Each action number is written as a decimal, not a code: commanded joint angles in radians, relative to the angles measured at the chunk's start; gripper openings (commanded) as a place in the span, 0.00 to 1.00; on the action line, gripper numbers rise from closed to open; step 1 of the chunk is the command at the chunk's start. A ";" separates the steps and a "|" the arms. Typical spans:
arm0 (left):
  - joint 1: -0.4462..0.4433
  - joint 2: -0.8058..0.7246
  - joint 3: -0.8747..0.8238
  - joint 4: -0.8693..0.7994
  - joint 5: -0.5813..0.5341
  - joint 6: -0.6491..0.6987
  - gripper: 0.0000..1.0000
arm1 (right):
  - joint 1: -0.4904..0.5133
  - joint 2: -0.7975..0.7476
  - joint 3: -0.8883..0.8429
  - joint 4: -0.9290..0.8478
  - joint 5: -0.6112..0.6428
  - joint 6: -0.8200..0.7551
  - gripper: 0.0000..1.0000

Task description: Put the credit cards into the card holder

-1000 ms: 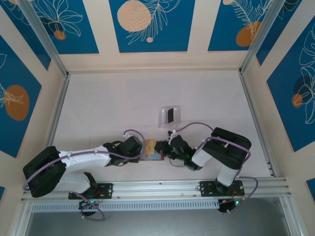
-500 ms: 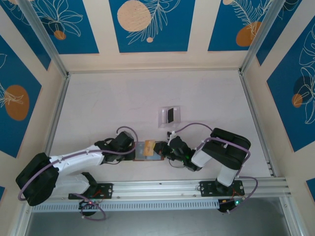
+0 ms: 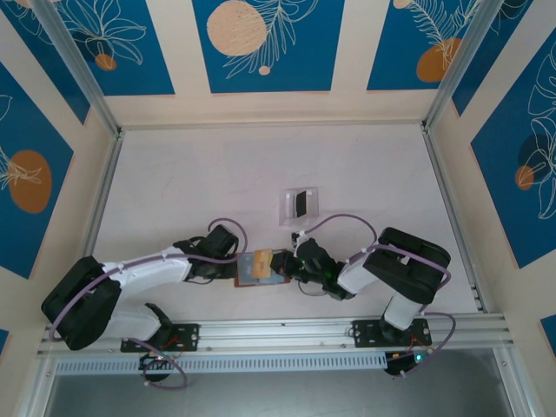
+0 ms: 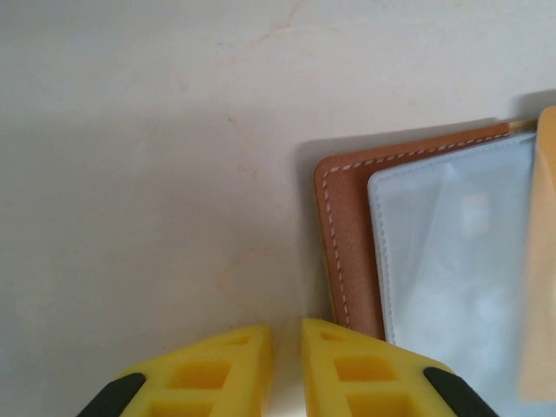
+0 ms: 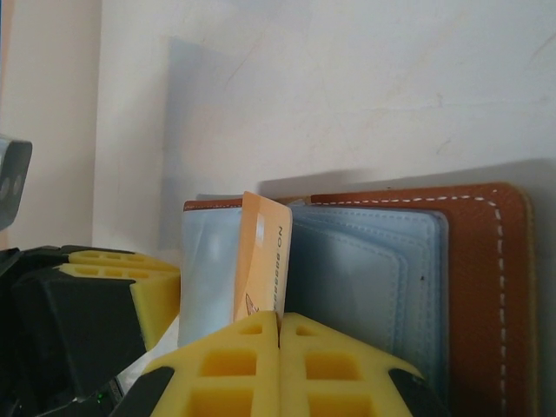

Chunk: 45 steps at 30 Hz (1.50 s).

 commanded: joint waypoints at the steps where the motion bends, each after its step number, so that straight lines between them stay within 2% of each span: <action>1: 0.004 0.066 -0.030 0.054 0.010 0.006 0.16 | 0.005 0.018 -0.006 -0.175 -0.056 -0.048 0.00; 14: -0.016 0.138 -0.044 0.085 -0.016 -0.009 0.15 | -0.009 -0.074 0.052 -0.428 -0.104 -0.140 0.00; 19: -0.022 0.161 -0.044 0.104 -0.014 -0.015 0.15 | -0.033 -0.069 0.095 -0.490 -0.158 -0.184 0.00; 26: -0.033 0.175 -0.044 0.116 -0.013 -0.019 0.14 | -0.044 -0.030 0.145 -0.501 -0.198 -0.210 0.00; 35: -0.059 0.198 -0.044 0.140 -0.014 -0.041 0.14 | 0.012 0.020 0.161 -0.395 -0.157 -0.158 0.00; 45: -0.100 0.245 -0.037 0.175 -0.017 -0.075 0.14 | 0.075 0.094 0.249 -0.417 -0.148 -0.172 0.00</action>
